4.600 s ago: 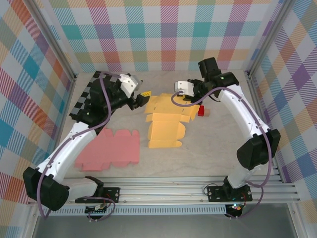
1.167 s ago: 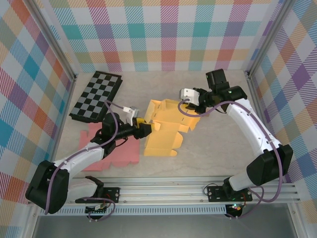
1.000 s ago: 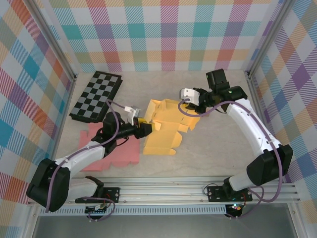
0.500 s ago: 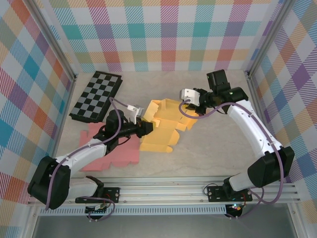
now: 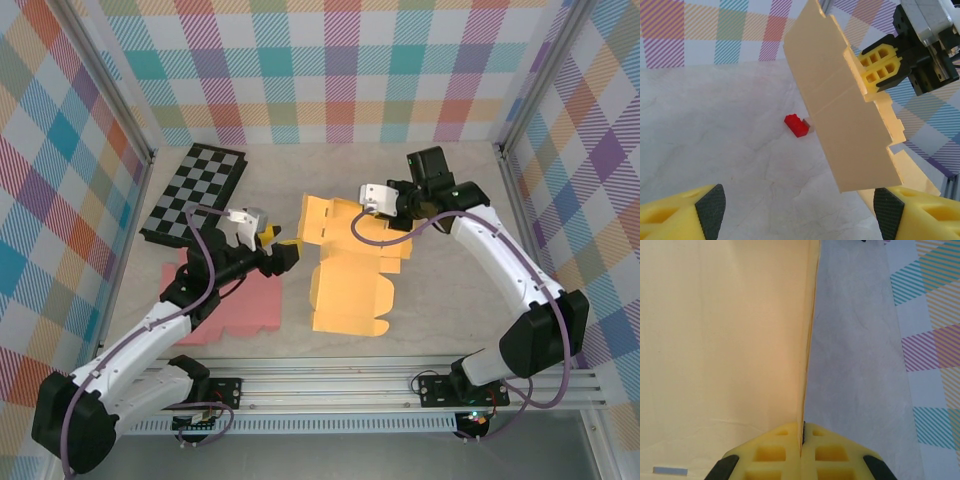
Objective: Fold the paper box
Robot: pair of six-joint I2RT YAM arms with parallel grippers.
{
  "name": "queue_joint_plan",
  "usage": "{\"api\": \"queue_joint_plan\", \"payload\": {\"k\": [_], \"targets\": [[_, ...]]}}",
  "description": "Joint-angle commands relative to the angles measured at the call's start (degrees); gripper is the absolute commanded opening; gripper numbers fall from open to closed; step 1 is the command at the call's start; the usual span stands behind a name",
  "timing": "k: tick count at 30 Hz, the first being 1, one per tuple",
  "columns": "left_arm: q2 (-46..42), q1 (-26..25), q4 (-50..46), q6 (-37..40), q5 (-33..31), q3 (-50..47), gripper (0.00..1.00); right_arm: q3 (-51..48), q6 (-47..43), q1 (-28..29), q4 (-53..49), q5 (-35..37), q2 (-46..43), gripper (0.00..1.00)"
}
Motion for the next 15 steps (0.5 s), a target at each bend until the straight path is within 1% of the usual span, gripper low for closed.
{"api": "queue_joint_plan", "payload": {"k": [1, 3, 7, 10, 12, 14, 15], "targets": [[1.4, -0.4, 0.5, 3.3, -5.9, 0.0, 0.78, -1.7, -2.3, 0.8, 2.3, -0.1, 0.2, 0.00], [2.7, 0.2, 1.5, 3.1, -8.4, -0.2, 0.77, -3.5, -3.2, 1.5, 4.8, 0.1, -0.8, 0.00], [4.1, 0.9, 4.6, 1.9, -7.1, -1.2, 0.76, -9.4, -4.5, 3.3, 13.2, 4.8, -2.7, 0.00], [4.2, 1.0, 6.2, 1.5, -4.1, -1.8, 0.76, -14.6, -5.1, 4.0, 22.7, 10.6, -3.2, 0.00], [4.0, 1.0, 6.9, 1.2, -0.4, -1.7, 0.76, -16.5, -5.1, 4.0, 27.8, 14.3, -2.3, 0.00], [3.9, 1.0, 6.7, 0.9, 2.7, -1.5, 0.77, -17.2, -5.6, 3.9, 31.7, 18.4, -0.7, 0.00], [3.9, 1.0, 6.1, 1.1, 4.0, -1.3, 0.77, -16.8, -5.7, 3.7, 32.0, 19.4, 0.2, 0.00]]}}
